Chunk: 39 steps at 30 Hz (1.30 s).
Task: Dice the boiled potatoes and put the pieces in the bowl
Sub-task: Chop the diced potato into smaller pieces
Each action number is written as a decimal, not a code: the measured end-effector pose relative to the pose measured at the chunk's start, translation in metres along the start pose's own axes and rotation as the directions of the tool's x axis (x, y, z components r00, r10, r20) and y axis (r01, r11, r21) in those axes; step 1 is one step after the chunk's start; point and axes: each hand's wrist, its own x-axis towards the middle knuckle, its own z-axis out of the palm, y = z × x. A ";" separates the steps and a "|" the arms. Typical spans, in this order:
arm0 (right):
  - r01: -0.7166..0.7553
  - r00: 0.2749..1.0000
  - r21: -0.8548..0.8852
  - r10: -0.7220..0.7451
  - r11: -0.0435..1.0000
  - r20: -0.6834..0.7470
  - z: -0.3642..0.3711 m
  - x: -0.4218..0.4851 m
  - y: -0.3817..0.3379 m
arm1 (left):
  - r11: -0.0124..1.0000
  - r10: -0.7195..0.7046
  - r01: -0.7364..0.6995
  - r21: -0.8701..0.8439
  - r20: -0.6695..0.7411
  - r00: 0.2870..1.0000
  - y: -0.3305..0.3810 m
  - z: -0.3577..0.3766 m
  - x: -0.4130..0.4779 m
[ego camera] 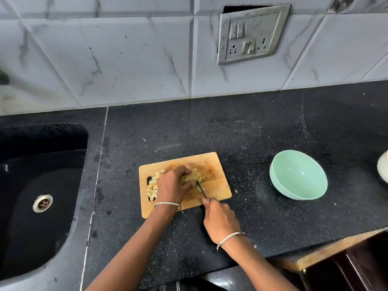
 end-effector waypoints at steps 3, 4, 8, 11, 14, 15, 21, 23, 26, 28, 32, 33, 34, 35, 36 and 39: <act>-0.004 1.000 0.038 0.004 0.999 0.002 -0.001 -0.002 0.001 | 0.998 0.051 -0.053 0.028 0.056 0.997 -0.002 0.002 -0.003; -0.006 1.000 0.043 0.006 0.999 0.006 -0.001 -0.002 0.001 | 0.995 0.081 -0.084 0.045 0.058 0.995 -0.002 0.003 -0.005; -0.040 0.999 0.020 0.040 0.999 0.020 -0.002 -0.002 -0.003 | 0.955 0.226 -0.201 0.217 -0.095 0.970 0.003 0.009 -0.023; -0.068 0.997 -0.008 0.068 0.998 0.034 -0.005 -0.003 -0.005 | 0.905 0.296 -0.228 0.359 -0.146 0.944 0.007 0.016 -0.032; -0.078 0.996 -0.014 0.078 0.997 0.039 -0.006 -0.003 -0.006 | 0.890 0.290 -0.207 0.405 -0.156 0.944 0.006 0.016 -0.029; -0.080 0.996 -0.016 0.081 0.997 0.037 -0.006 -0.003 -0.006 | 0.888 0.287 -0.206 0.410 -0.145 0.947 0.005 0.016 -0.028; -0.083 0.996 -0.049 0.084 0.995 0.016 -0.002 -0.003 -0.007 | 0.842 0.285 -0.215 0.494 -0.071 0.956 0.004 0.018 -0.027; -0.084 0.996 -0.060 0.085 0.995 0.017 -0.002 -0.002 -0.007 | 0.827 0.284 -0.213 0.520 -0.059 0.957 0.006 0.017 -0.026; -0.083 0.996 -0.069 0.085 0.994 0.035 -0.003 -0.001 -0.007 | 0.828 0.268 -0.204 0.523 -0.048 0.962 0.009 0.014 -0.026; -0.075 0.996 -0.059 0.078 0.995 0.046 -0.004 -0.001 -0.005 | 0.826 0.251 -0.200 0.527 -0.025 0.968 0.010 0.013 -0.026; -0.062 0.996 -0.036 0.064 0.997 0.058 -0.004 -0.008 0.003 | 0.835 0.218 -0.182 0.520 -0.010 0.976 0.011 0.011 -0.024; -0.060 0.996 -0.031 0.062 0.998 0.062 -0.004 -0.012 0.006 | 0.839 0.215 -0.179 0.513 -0.011 0.976 0.011 0.011 -0.023; -0.056 0.996 -0.026 0.058 0.998 0.068 -0.004 -0.017 0.009 | 0.843 0.213 -0.178 0.507 -0.010 0.977 0.011 0.011 -0.023; -0.051 0.996 -0.021 0.052 0.998 0.073 -0.004 -0.022 0.013 | 0.845 0.211 -0.179 0.504 -0.006 0.977 0.011 0.011 -0.023; -0.048 0.996 -0.016 0.049 0.999 0.080 -0.005 -0.027 0.017 | 0.844 0.210 -0.181 0.505 -0.001 0.978 0.011 0.011 -0.023; -0.063 0.992 -0.013 0.064 0.998 0.108 -0.008 -0.045 0.031 | 0.844 0.215 -0.189 0.502 0.007 0.977 0.011 0.011 -0.024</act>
